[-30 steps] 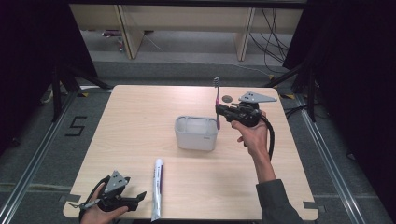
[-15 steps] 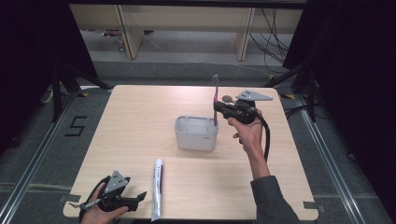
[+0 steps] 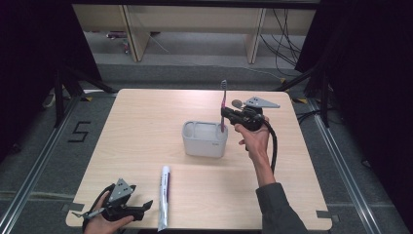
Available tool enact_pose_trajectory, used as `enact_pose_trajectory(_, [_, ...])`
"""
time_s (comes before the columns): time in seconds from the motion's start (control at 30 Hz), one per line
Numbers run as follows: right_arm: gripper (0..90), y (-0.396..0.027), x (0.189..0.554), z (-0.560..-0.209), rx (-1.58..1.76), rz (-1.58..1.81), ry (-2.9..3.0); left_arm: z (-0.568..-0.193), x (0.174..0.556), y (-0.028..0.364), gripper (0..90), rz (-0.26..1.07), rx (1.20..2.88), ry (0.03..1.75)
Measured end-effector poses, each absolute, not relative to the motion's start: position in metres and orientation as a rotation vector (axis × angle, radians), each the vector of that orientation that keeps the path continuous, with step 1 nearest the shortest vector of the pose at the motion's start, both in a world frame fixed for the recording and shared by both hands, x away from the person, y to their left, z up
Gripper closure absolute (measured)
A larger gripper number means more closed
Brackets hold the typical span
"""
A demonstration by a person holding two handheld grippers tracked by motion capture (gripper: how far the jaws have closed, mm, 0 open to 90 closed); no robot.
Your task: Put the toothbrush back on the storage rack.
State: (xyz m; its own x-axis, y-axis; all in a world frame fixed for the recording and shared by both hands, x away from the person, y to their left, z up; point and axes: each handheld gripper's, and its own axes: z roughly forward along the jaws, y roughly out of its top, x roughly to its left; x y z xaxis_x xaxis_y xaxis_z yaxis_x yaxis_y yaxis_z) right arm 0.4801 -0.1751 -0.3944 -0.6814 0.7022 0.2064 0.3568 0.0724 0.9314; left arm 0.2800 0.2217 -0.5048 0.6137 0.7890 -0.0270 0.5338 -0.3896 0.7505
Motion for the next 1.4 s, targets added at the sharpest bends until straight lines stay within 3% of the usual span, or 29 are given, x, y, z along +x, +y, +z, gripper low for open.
enact_pose_trajectory(0.7, [83.7, -0.174, 0.482, -0.429, 1.109, 1.611, 2.075, -0.505, 0.279, 0.221, 17.3, 0.428, 2.080, 1.032])
enact_pose_trajectory(1.4, [83.0, -0.176, 0.479, -0.439, 1.085, 1.575, 2.090, -0.505, 0.280, 0.220, 17.3, 0.426, 2.087, 1.032])
